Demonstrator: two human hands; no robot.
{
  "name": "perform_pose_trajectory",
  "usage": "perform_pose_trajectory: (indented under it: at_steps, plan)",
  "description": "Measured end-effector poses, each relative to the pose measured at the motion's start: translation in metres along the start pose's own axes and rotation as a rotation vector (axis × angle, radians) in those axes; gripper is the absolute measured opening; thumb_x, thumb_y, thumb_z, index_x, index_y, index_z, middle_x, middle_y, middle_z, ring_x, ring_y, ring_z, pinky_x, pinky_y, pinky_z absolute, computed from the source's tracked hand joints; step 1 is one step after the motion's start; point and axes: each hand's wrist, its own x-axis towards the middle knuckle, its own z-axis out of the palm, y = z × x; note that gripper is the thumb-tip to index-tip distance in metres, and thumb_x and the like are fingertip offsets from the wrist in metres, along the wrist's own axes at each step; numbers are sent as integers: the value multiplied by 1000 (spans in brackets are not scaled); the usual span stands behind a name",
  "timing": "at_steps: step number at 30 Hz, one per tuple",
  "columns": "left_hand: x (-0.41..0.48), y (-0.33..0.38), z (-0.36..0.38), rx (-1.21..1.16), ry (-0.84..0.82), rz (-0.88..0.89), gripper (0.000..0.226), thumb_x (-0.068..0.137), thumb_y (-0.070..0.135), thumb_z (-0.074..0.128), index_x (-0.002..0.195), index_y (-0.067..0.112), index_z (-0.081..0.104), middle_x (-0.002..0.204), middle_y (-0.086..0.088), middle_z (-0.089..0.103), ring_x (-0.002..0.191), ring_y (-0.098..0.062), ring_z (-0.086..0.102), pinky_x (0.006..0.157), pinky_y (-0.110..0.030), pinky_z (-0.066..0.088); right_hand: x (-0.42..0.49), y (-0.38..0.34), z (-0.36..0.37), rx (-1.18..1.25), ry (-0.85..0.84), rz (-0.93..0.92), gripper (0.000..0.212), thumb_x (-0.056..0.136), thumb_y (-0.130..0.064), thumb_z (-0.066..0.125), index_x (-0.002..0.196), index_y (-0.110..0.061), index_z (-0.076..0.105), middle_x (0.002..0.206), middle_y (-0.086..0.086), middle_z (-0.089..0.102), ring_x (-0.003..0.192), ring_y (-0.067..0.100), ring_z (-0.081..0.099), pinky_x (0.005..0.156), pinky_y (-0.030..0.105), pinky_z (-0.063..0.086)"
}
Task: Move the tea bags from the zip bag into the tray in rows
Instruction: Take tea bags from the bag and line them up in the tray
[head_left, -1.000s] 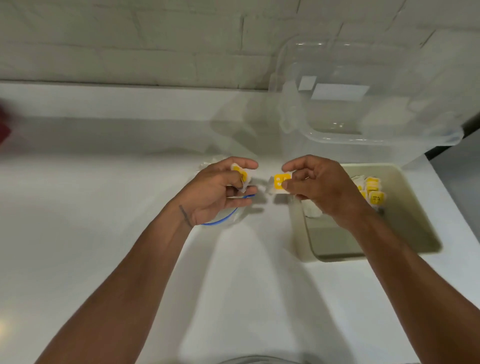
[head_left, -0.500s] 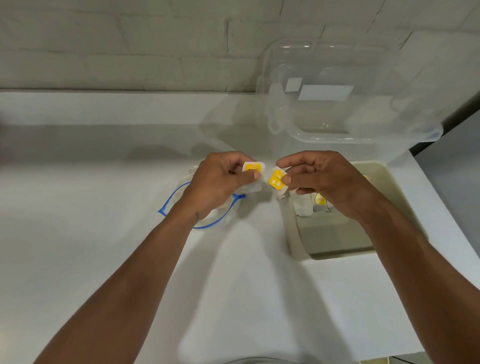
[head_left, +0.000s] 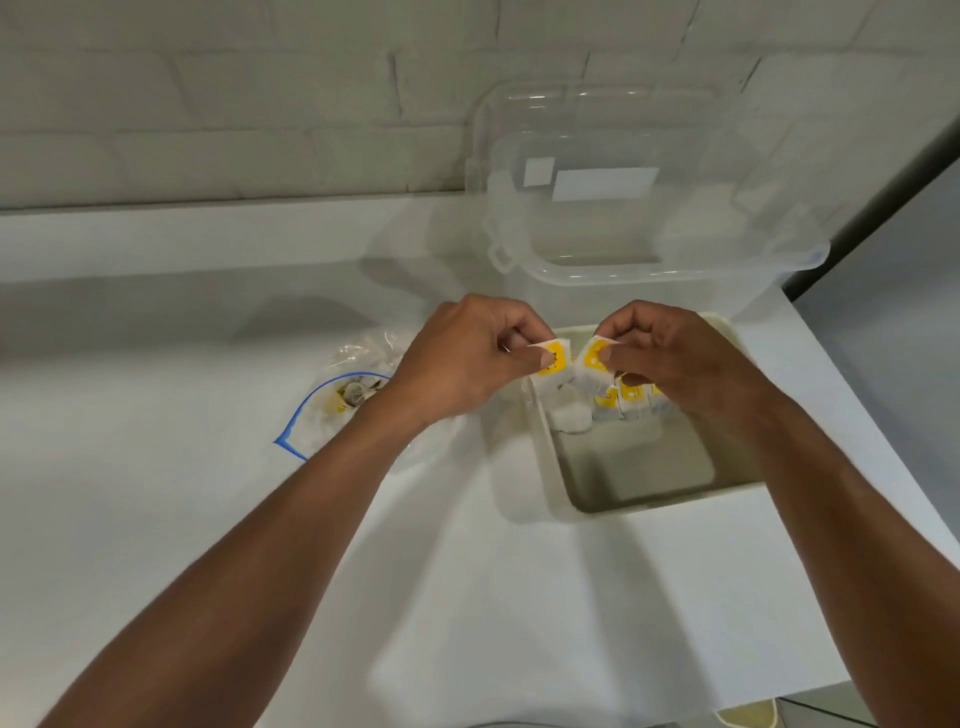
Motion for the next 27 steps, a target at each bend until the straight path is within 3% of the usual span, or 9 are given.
perform_pose_trajectory:
  at_steps: [4, 8, 12, 17, 21, 27]
  plan:
    - [12, 14, 23, 281, -60, -35, 8, 79, 40, 77, 84, 37, 71, 77, 23, 69, 79, -2, 63, 72, -29, 52, 4, 28, -13, -105, -64, 40, 9, 84, -11, 74, 88, -20, 72, 78, 0, 67, 73, 15, 61, 77, 44, 55]
    - [18, 20, 49, 529, -101, -79, 4, 82, 41, 71, 84, 40, 69, 91, 19, 69, 94, -10, 59, 69, -27, 38, 11, 42, -15, -102, -161, 62, 13, 85, -7, 72, 86, -20, 71, 74, -3, 66, 71, 15, 59, 70, 39, 50]
    - [19, 15, 68, 697, -112, -112, 14, 81, 40, 67, 94, 42, 72, 98, 12, 70, 101, -19, 57, 74, -29, 33, 17, 51, -17, -107, -228, 48, 15, 82, -8, 76, 81, -22, 71, 71, -2, 68, 67, 14, 59, 66, 36, 49]
    - [12, 17, 81, 823, -147, -130, 13, 81, 41, 67, 94, 42, 71, 100, 10, 68, 101, -21, 56, 74, -33, 28, 16, 64, -14, -311, -355, 6, 11, 74, -26, 84, 79, -26, 74, 72, -5, 70, 58, 2, 55, 61, 22, 43]
    - [14, 20, 86, 823, -186, -205, 12, 83, 39, 67, 94, 38, 70, 100, 9, 68, 101, -20, 58, 76, -33, 32, 21, 68, -10, -394, -433, -15, 14, 76, -18, 81, 78, -30, 73, 73, -10, 70, 65, -3, 57, 62, 14, 42]
    - [30, 21, 99, 1259, -138, -180, 17, 90, 22, 52, 101, 23, 66, 105, 1, 61, 108, -26, 43, 81, -39, 30, 40, 71, 0, -555, -374, -72, 16, 73, -21, 82, 79, -30, 71, 79, -11, 74, 74, 2, 64, 62, 11, 42]
